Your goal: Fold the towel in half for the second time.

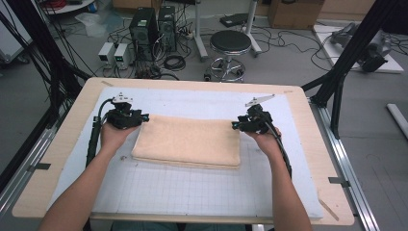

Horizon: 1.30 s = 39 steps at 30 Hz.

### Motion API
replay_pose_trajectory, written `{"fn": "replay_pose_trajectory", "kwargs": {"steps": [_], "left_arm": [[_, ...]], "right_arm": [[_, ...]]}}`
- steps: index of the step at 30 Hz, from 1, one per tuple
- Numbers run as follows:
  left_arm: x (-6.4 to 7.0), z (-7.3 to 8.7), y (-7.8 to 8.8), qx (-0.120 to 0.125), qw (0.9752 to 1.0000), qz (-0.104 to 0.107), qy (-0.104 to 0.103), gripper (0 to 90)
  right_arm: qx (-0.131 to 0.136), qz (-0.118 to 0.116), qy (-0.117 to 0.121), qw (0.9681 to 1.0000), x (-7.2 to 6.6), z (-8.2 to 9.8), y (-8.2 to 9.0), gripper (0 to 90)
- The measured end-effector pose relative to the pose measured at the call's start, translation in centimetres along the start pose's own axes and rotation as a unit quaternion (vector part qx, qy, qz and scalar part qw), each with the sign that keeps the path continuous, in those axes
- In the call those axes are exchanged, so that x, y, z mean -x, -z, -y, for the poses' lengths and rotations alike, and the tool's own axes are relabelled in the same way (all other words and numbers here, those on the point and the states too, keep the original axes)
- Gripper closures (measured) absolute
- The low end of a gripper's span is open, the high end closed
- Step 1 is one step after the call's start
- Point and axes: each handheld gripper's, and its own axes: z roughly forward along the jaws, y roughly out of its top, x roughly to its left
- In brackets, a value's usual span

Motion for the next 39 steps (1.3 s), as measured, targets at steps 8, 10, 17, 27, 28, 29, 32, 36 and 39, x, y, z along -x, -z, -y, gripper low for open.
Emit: {"fn": "replay_pose_trajectory", "kwargs": {"steps": [8,10,17,27,28,29,32,36,39], "left_arm": [[1.5,4.0,2.4,-0.017,0.9993,0.030,-0.013,55.7],[1.8,5.0,2.6,-0.025,0.9988,0.042,-0.008,54.7],[2.2,6.6,2.9,-0.050,0.9959,0.075,-0.001,53.3],[2.9,7.5,2.9,-0.052,0.9938,0.098,0.014,56.5],[2.9,7.5,2.9,-0.051,0.9937,0.098,0.015,56.7],[3.0,7.7,3.0,-0.049,0.9936,0.101,0.018,57.4],[2.9,7.7,3.1,-0.048,0.9937,0.101,0.012,56.7],[3.1,7.6,3.3,-0.037,0.9954,0.088,-0.010,53.1],[3.2,7.4,3.5,-0.025,0.9955,0.091,-0.009,50.4]], "right_arm": [[0.004,-0.033,0.032,0.9989,-3.0,1.6,1.4,53.2],[0.001,-0.043,0.036,0.9984,-3.8,2.4,1.3,53.0],[-0.057,-0.054,0.045,0.9959,-4.7,3.0,-0.2,46.8],[-0.079,-0.039,0.075,0.9933,-4.4,3.5,-0.9,46.0],[-0.079,-0.039,0.075,0.9934,-4.4,3.5,-0.8,45.6],[-0.081,-0.038,0.072,0.9934,-4.4,3.5,-0.8,45.7],[-0.079,-0.037,0.078,0.9932,-4.4,3.5,-0.9,44.9],[-0.068,-0.033,0.067,0.9948,-4.4,3.4,-0.6,39.6],[-0.054,-0.025,0.048,0.9970,-4.4,3.2,0.0,33.9]]}}
